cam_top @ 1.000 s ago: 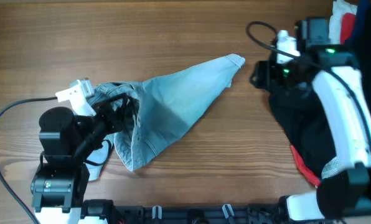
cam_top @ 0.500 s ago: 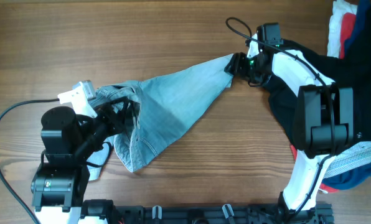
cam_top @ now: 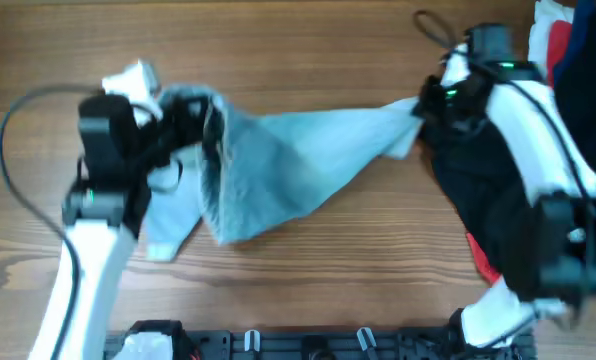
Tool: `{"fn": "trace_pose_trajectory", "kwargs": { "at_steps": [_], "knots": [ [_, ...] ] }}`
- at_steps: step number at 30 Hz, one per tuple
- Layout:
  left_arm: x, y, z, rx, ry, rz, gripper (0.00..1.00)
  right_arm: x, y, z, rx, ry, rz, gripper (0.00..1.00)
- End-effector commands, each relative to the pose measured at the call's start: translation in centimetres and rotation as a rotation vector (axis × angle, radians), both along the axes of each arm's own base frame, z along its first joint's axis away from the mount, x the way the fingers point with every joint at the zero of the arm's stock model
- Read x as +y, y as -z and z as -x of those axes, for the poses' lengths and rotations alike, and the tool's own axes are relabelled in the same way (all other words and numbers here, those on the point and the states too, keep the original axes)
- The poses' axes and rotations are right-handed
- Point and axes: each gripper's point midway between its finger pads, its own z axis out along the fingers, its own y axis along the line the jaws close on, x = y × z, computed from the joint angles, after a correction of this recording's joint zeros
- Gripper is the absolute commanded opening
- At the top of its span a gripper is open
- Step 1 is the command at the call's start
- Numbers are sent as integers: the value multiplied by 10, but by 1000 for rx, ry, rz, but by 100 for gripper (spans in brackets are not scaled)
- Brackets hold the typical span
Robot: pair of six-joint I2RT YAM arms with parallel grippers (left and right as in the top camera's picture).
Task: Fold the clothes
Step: 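Lift the shorts with both grippers and stretch them apart above the table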
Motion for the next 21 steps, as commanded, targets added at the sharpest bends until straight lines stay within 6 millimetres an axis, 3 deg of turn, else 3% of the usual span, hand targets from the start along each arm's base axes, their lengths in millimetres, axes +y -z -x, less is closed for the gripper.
{"fn": "trace_pose_trajectory", "kwargs": {
  "at_steps": [1,3,6,9,12,18,21],
  "knots": [
    [-41,-97,-65,-209,180,36,4,-42,-99,25,-218,74,166,4],
    [-74,-134,-79,-251,311,74,4,-55,-123,42,-261,117,228,4],
    [-112,-165,-75,-290,444,37,4,-70,-138,64,-265,165,309,4],
    [-135,-170,-53,-326,546,-26,3,-74,-132,73,-218,191,324,4],
    [-143,-166,-47,-302,561,-24,4,-72,-127,77,-189,182,317,4],
    [-151,-151,-60,-282,534,-46,4,-85,-123,86,-147,209,386,4],
    [-162,-163,-69,-368,526,-54,4,-97,-123,87,-143,247,392,4]
  ]
}}
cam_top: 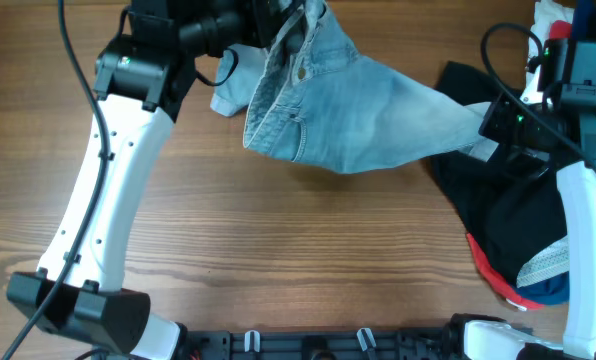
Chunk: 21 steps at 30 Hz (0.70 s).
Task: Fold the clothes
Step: 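Lift the shorts with both grippers and stretch them apart above the table, then lay the shorts flat, left gripper pulling waistband left, right holding leg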
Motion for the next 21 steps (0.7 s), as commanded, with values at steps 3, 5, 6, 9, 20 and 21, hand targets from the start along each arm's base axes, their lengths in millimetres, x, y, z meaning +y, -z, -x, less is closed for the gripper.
{"fn": "trace_pose_trajectory", "kwargs": {
  "at_steps": [3,5,6,9,20,21],
  "knots": [
    [-43,-38,-14,-246,31,53,4,-32,2,4,9,107,33,4],
    [-72,-37,-15,-276,78,96,4,-39,2,6,14,122,37,4],
    [-84,-36,-11,-286,128,113,4,-41,2,6,14,128,37,4],
    [-117,-33,20,-328,357,156,4,-46,2,8,13,143,36,4],
    [85,209,65,707,-91,-647,4,-38,5,9,37,31,46,4],
    [114,222,77,778,-152,-746,4,-33,8,11,51,6,26,4]
  ]
}}
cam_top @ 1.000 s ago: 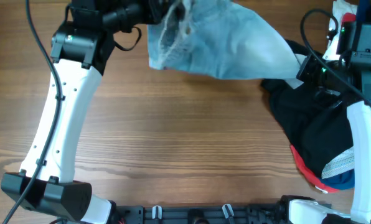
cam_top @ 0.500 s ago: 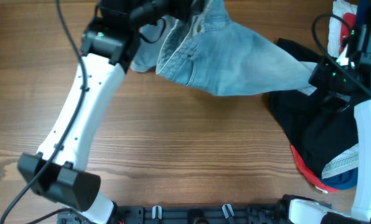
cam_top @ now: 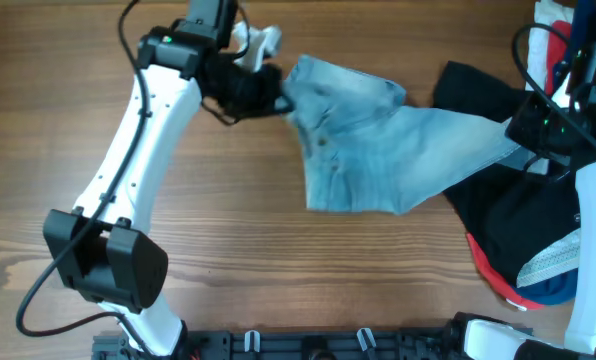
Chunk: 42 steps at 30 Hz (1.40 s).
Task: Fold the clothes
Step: 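Lay the shorts flat, left gripper pulling waistband left, right holding leg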
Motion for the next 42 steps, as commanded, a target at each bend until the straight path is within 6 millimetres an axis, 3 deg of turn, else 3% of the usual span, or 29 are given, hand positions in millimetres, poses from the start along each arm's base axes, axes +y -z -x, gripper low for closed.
{"fn": "trace_pose_trajectory", "kwargs": {
  "at_steps": [1,3,5,8,12,14,17,20,22,28,30,31,34,36,38,40,42],
  "knots": [
    [101,41,14,55,-92,-477,4,11,6,3,35,-95,-33,4],
    [135,64,36,181,-123,-568,4,20,21,12,85,-121,-81,4],
    [157,82,54,274,-153,-620,4,33,33,18,119,-161,-143,4],
    [205,111,72,390,-318,-742,4,59,69,34,203,-232,-258,4],
    [246,120,57,368,-504,-741,4,79,113,46,260,-264,-320,4],
    [268,122,40,311,-600,-714,4,97,128,38,211,-329,-366,4],
    [285,122,23,252,-677,-695,4,104,128,11,93,-381,-326,4],
    [308,119,26,243,-719,-770,4,112,122,-1,42,-394,-328,4],
    [313,119,29,255,-739,-770,4,119,128,13,104,-407,-346,4],
    [312,120,32,269,-734,-761,4,154,141,104,482,-443,-402,4],
    [312,120,33,272,-733,-762,4,154,143,117,542,-437,-356,4],
    [311,120,33,272,-733,-762,4,150,145,113,536,-408,-324,4],
    [311,120,33,273,-732,-762,4,138,142,42,256,-356,-200,4],
    [312,120,34,278,-730,-763,4,131,120,-10,46,-328,-126,4],
    [312,120,34,278,-731,-763,4,129,78,-54,-154,-342,-70,4],
    [312,120,34,276,-732,-763,4,131,62,-62,-195,-356,-63,4],
    [312,120,31,266,-736,-761,4,128,82,-40,-72,-353,-66,4]
  ]
}}
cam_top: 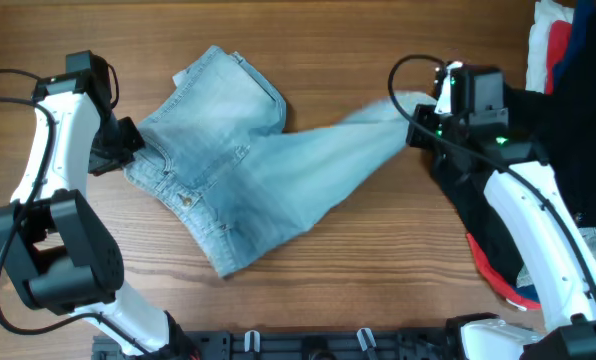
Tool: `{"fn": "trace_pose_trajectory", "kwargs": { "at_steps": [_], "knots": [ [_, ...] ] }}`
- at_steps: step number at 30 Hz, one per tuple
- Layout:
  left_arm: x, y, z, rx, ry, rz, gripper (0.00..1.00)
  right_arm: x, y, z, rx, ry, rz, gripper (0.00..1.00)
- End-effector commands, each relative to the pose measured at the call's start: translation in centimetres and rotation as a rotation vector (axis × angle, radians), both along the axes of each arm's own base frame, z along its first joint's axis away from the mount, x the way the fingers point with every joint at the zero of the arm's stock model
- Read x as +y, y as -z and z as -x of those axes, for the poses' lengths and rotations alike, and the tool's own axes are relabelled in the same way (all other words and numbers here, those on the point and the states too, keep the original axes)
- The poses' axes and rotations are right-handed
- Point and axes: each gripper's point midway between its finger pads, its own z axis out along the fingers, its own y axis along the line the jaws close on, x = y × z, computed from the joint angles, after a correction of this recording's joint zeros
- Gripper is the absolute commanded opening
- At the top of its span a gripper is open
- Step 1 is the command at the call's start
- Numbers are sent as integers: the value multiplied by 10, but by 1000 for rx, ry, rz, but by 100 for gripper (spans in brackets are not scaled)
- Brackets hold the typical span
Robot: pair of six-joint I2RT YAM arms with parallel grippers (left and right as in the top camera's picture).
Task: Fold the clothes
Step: 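Lay the shorts flat, left gripper pulling waistband left, right holding leg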
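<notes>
Light blue jeans [248, 185] lie spread across the middle of the table, with the waistband to the left and the legs running together up to the right. My left gripper [126, 148] is at the waistband's left edge, shut on the denim. At the far end of the legs, my right gripper [418, 122] is shut on the hem, which looks blurred there. The fingertips of both grippers are hidden by the cloth.
A pile of other clothes fills the right side: a black garment [478, 200] under the right arm, and red, white and blue pieces [553, 40] at the top right corner. Both arm bases stand at the near edge.
The left gripper has gone from the far middle to the left side with the waistband. The right gripper has moved left with the leg end. The jeans now lie flatter and wider.
First the jeans hung bunched between both grippers, the left one at the left. Then the left gripper held the waistband up at the far edge, and later at the far middle. Now the jeans lie spread out, with both grippers still holding them.
</notes>
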Motion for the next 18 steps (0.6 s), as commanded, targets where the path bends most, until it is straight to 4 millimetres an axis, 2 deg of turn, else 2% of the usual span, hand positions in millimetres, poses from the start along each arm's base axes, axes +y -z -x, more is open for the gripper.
{"fn": "trace_pose_trajectory", "kwargs": {
  "at_steps": [1,5,6,7,8,9,11,14,15,16,18],
  "knots": [
    [9,-7,-4,-36,-33,-36,4,-15,24,33,167,22,75,4],
    [8,-6,-5,-42,-33,-27,4,-27,85,102,493,22,135,5],
    [6,-6,-5,-43,-32,-17,12,-29,97,112,535,21,143,6],
    [4,-6,-5,-43,-32,-8,39,-30,110,120,570,21,150,7],
    [2,-6,-4,-39,-28,2,77,-31,120,128,597,22,153,12],
    [2,-5,-3,-32,-28,6,82,-32,127,134,621,22,156,27],
    [-1,-6,-1,-30,-28,19,84,-33,131,139,643,22,161,31],
    [-3,-17,-2,-57,-27,27,82,-34,131,150,692,49,158,31],
    [-13,-23,-4,-83,-23,83,74,-35,130,154,707,45,163,31],
    [-34,-30,-5,-112,6,196,67,-35,130,155,710,42,164,29],
    [-72,-44,3,-124,79,382,67,-35,131,152,697,42,162,21]
  ]
}}
